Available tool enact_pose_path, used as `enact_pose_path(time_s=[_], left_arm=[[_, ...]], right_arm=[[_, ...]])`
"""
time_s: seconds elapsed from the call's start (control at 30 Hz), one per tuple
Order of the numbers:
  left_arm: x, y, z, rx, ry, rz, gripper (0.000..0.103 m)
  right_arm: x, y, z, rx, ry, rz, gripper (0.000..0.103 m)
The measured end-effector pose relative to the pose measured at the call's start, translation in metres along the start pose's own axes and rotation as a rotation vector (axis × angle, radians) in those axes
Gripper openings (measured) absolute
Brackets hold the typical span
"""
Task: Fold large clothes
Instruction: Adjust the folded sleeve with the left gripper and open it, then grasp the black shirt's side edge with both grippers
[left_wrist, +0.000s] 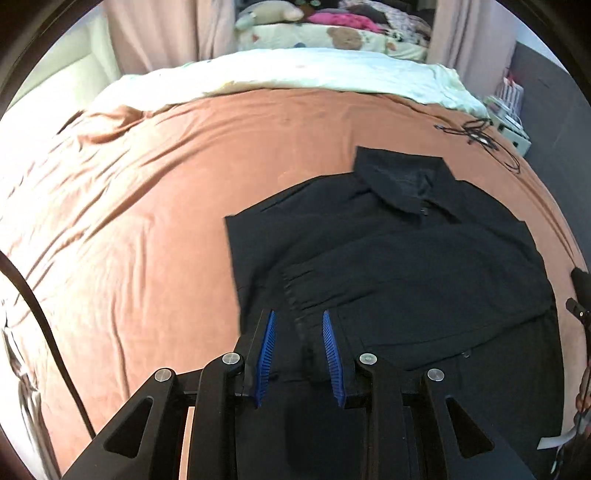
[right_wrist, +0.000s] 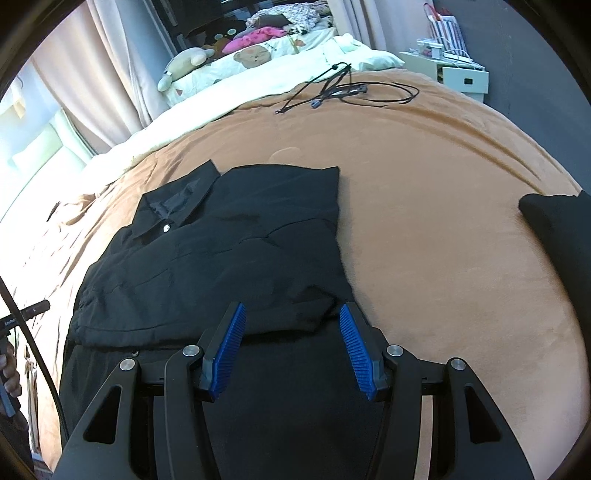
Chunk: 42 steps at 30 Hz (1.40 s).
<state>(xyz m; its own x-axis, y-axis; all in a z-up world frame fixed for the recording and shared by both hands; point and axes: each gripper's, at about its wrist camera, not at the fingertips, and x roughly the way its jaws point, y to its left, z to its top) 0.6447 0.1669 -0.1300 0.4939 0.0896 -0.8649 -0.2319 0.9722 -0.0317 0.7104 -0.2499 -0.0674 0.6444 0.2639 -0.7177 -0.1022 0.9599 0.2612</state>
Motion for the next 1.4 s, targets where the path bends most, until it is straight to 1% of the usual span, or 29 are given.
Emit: enact_pose_path(time_s=[0.13,0.27,0.33,0.4,0.47,0.53,0.6,0.63,0.67,0.7,0.8,0.9,0.97,1.03,1.07,1.13,1.17,1.2,1.23,1.3,1.33,1.4], left_arm=[[0.010,0.002,-0.010,-0.009,0.024,-0.034,0.028],[0.028,-0.015,-0.015,0.035,0.039,-0.064,0.029],[0.038,-0.023,-0.017,0.071,0.050,-0.047,0.029],[0.051,-0.023,-0.022,0.086,0.072,-0.031,0.029],[0.064,-0.018,-0.027,0.070,0.096,-0.028,0.029],[0.080,-0.009,-0.033,0.036,0.122,-0.056,0.031],[0.086,0.000,-0.035,0.010,0.114,-0.097,0.031],[0.087,0.003,-0.036,0.002,0.109,-0.113,0.032],[0.086,0.004,-0.036,0.000,0.109,-0.119,0.032],[0.085,0.004,-0.036,0.003,0.110,-0.119,0.032],[0.081,0.002,-0.034,0.016,0.117,-0.098,0.032],[0.064,0.003,-0.033,0.006,0.092,-0.081,0.032],[0.050,0.002,-0.034,0.009,0.063,-0.075,0.032],[0.033,0.006,-0.037,0.007,0.057,-0.075,0.033],[0.025,0.008,-0.040,0.003,0.057,-0.078,0.035],[0.011,0.013,-0.044,-0.003,0.049,-0.083,0.045],[0.002,0.014,-0.047,-0.005,0.039,-0.081,0.054],[-0.007,0.016,-0.050,-0.006,0.025,-0.076,0.062],[-0.015,0.017,-0.053,-0.009,0.011,-0.072,0.066],[-0.033,0.021,-0.061,-0.018,-0.014,-0.068,0.076],[-0.040,0.022,-0.065,-0.023,-0.021,-0.066,0.078],[-0.056,0.027,-0.077,-0.037,-0.040,-0.064,0.086]], right_arm=[[0.009,0.009,0.000,-0.017,0.009,-0.003,0.051],[0.018,0.016,0.004,-0.035,0.009,-0.021,0.051],[0.026,0.019,0.009,-0.050,0.014,-0.029,0.051],[0.036,0.022,0.013,-0.067,0.011,-0.050,0.051],[0.048,0.023,0.017,-0.084,0.015,-0.070,0.051],[0.063,0.025,0.017,-0.107,0.031,-0.107,0.051],[0.082,0.024,0.012,-0.111,0.068,-0.136,0.051],[0.088,0.024,0.009,-0.112,0.077,-0.138,0.051],[0.090,0.025,0.007,-0.122,0.065,-0.143,0.051],[0.090,0.027,0.006,-0.131,0.057,-0.151,0.051],[0.089,0.032,0.008,-0.137,0.071,-0.167,0.051],[0.075,0.038,0.011,-0.155,0.071,-0.180,0.051],[0.061,0.040,0.011,-0.166,0.055,-0.174,0.051],[0.044,0.040,0.008,-0.168,0.043,-0.161,0.051],[0.035,0.039,0.005,-0.165,0.039,-0.152,0.051],[0.019,0.034,-0.003,-0.158,0.036,-0.138,0.053],[0.011,0.031,-0.007,-0.151,0.038,-0.127,0.063],[0.004,0.029,-0.011,-0.144,0.037,-0.117,0.070],[-0.004,0.025,-0.016,-0.135,0.033,-0.106,0.080],[-0.021,0.017,-0.025,-0.109,0.024,-0.079,0.081],[-0.030,0.014,-0.030,-0.097,0.020,-0.067,0.082],[-0.046,0.007,-0.042,-0.087,0.005,-0.054,0.085]])
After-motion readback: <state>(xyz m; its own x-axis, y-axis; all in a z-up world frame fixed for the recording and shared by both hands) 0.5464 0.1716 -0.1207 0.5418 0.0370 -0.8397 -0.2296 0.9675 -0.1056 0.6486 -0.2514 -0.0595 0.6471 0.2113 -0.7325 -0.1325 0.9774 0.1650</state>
